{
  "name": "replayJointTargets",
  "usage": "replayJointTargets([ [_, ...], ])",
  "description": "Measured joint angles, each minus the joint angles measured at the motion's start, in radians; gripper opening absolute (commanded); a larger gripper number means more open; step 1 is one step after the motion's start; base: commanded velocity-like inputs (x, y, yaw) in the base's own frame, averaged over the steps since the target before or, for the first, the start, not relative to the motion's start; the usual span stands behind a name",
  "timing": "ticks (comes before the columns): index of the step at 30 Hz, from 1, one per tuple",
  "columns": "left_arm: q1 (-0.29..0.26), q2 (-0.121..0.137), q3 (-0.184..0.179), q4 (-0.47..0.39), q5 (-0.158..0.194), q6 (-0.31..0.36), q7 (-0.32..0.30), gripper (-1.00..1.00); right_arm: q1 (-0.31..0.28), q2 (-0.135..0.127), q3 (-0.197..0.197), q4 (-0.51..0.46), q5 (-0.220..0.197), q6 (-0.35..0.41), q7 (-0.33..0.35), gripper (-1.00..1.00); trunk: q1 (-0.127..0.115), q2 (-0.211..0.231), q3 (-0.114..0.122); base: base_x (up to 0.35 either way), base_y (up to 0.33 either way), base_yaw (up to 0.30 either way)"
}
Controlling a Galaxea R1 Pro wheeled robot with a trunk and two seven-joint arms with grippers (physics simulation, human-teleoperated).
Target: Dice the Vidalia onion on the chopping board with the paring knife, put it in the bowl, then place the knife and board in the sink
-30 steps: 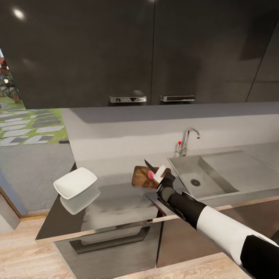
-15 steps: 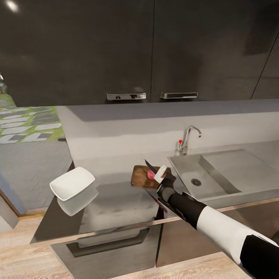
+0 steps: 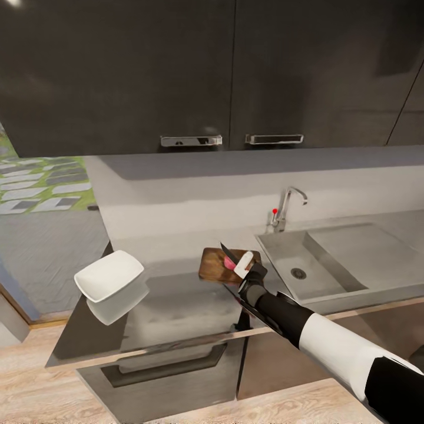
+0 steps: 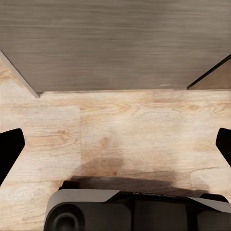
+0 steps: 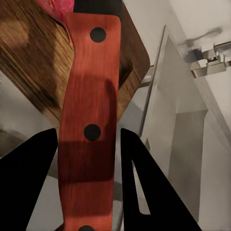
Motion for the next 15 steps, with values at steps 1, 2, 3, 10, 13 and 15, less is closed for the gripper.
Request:
replayJointTargets([
  [1,0.0,0.0,0.0,0.0,0.0,0.0,0.0,1.0,0.0,0.0,0.0,0.0,0.0,0.0,0.0,-1.0,0.0,0.0,-0.002,0.0,0.0,0.0],
  [2,0.0,0.0,0.0,0.0,0.0,0.0,0.0,1.0,0.0,0.0,0.0,0.0,0.0,0.0,0.001,-1.0,0.0,0.0,-0.003,0.0,0.0,0.0],
  [3,0.0,0.0,0.0,0.0,0.0,0.0,0.0,1.0,0.0,-0.001,0.0,0.0,0.0,-0.001,0.001,-1.0,0.0,0.0,-0.005,0.0,0.0,0.0],
  [10,0.0,0.0,0.0,-0.001,0.0,0.0,0.0,1.0,0.0,-0.001,0.0,0.0,0.0,-0.001,0.0,-1.0,0.0,0.0,-0.015,0.0,0.0,0.0],
  [13,0.0,0.0,0.0,-0.001,0.0,0.0,0.0,1.0,0.0,-0.001,0.0,0.0,0.0,-0.002,0.0,-1.0,0.0,0.0,-0.017,0.0,0.0,0.0],
  [15,0.0,0.0,0.0,-0.001,0.0,0.0,0.0,1.0,0.0,-0.001,0.0,0.0,0.0,-0.002,0.0,-1.0,0.0,0.0,-0.017,0.0,0.0,0.0],
])
